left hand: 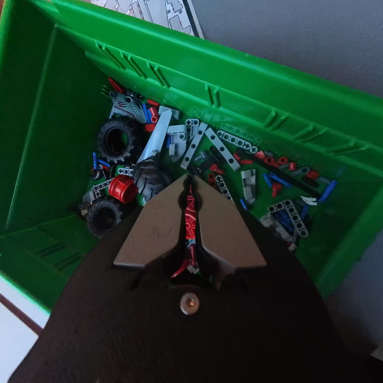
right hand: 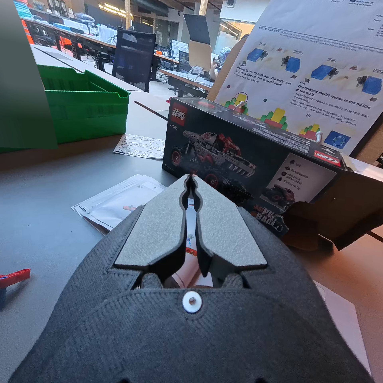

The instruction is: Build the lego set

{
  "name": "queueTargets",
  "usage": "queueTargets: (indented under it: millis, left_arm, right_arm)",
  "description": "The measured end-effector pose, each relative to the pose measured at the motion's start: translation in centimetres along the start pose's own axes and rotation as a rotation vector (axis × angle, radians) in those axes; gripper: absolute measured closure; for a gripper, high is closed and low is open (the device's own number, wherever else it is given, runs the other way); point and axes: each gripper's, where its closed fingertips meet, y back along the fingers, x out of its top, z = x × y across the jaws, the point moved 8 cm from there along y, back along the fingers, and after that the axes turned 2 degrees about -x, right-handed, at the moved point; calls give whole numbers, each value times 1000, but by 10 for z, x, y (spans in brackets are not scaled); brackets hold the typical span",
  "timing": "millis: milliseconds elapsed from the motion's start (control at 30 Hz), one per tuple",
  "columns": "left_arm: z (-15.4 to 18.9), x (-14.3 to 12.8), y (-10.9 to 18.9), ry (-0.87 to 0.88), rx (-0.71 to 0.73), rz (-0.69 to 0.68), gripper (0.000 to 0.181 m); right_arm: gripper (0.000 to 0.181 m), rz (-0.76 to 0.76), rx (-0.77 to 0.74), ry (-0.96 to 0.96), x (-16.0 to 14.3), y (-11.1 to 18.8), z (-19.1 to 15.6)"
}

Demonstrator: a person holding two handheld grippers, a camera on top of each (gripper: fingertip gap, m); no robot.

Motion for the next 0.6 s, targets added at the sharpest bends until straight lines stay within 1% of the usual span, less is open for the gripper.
queueTargets:
  millis: [600]
  left_arm:
    - [-2,-5,-8,19,2,-38,181]
  right_arm:
    - [181,4,12,20,2,1,-4]
